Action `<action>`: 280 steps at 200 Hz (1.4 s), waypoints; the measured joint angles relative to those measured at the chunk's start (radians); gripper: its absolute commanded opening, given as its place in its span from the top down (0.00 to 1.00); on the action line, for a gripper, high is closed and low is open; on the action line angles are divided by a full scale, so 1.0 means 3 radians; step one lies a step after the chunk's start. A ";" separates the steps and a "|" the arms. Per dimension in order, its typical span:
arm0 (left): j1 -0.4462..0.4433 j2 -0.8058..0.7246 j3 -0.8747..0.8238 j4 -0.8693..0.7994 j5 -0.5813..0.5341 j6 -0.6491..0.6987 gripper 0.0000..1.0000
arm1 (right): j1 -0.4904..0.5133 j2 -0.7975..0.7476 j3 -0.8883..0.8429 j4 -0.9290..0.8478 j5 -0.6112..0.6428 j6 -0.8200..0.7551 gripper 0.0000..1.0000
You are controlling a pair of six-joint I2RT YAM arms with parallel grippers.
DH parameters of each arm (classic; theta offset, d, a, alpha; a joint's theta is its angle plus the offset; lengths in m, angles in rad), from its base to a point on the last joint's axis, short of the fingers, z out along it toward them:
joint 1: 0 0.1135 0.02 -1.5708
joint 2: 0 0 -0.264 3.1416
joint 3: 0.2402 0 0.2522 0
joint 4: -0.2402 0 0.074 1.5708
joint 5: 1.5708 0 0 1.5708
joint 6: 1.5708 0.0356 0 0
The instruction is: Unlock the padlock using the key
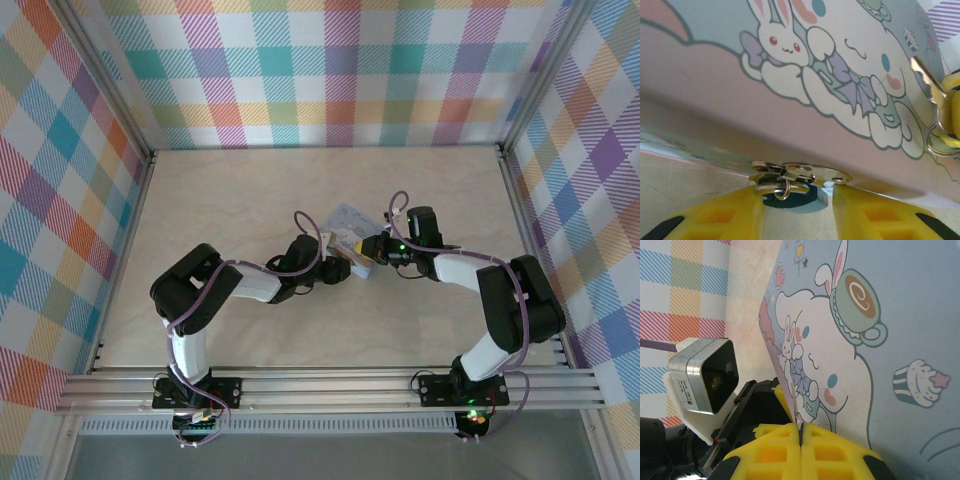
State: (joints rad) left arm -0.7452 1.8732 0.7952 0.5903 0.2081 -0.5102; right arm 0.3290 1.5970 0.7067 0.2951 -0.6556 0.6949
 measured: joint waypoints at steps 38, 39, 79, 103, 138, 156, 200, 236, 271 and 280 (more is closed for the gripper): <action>-0.0003 0.0042 -0.0003 0.0081 0.0003 -0.0197 0.60 | -0.0003 -0.0005 0.0000 -0.0003 0.0015 0.0000 1.00; -0.0003 0.0043 -0.0003 0.0084 0.0003 -0.0201 0.60 | -0.0003 -0.0005 0.0000 -0.0001 0.0015 0.0000 1.00; -0.0003 0.0089 -0.0003 0.0182 0.0004 -0.0449 0.60 | -0.0005 -0.0010 0.0000 -0.0003 0.0029 0.0000 1.00; -0.0005 0.0103 -0.0003 0.0219 0.0004 -0.0563 0.62 | -0.0005 -0.0010 0.0000 -0.0004 0.0037 0.0000 1.00; -0.0011 0.0122 -0.0003 0.0252 0.0005 -0.0683 0.66 | -0.0006 -0.0010 0.0000 -0.0004 0.0038 0.0000 1.00; -0.0011 0.0142 -0.0003 0.0289 0.0005 -0.0727 0.67 | -0.0006 -0.0011 0.0000 -0.0004 0.0039 0.0000 1.00; -0.0011 0.0164 -0.0003 0.0327 0.0005 -0.0825 0.68 | -0.0008 -0.0047 -0.0006 -0.0042 0.0057 -0.0008 1.00; -0.0011 0.0163 -0.0003 0.0326 0.0015 -0.0978 0.68 | -0.0008 -0.0234 -0.0005 -0.0286 0.0106 -0.0132 1.00; -0.0011 0.0159 -0.0005 0.0326 0.0064 -0.1204 0.69 | -0.0008 -0.0617 -0.0009 -0.0422 0.0179 -0.0291 1.00; -0.0011 0.0151 -0.0011 0.0327 0.0079 -0.1269 0.69 | -0.0008 -0.0722 -0.0031 -0.0415 0.0192 -0.0323 1.00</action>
State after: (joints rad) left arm -0.7486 1.9186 0.7918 0.6884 0.2317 -0.8909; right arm 0.3267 1.3804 0.6975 0.1707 -0.5980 0.5980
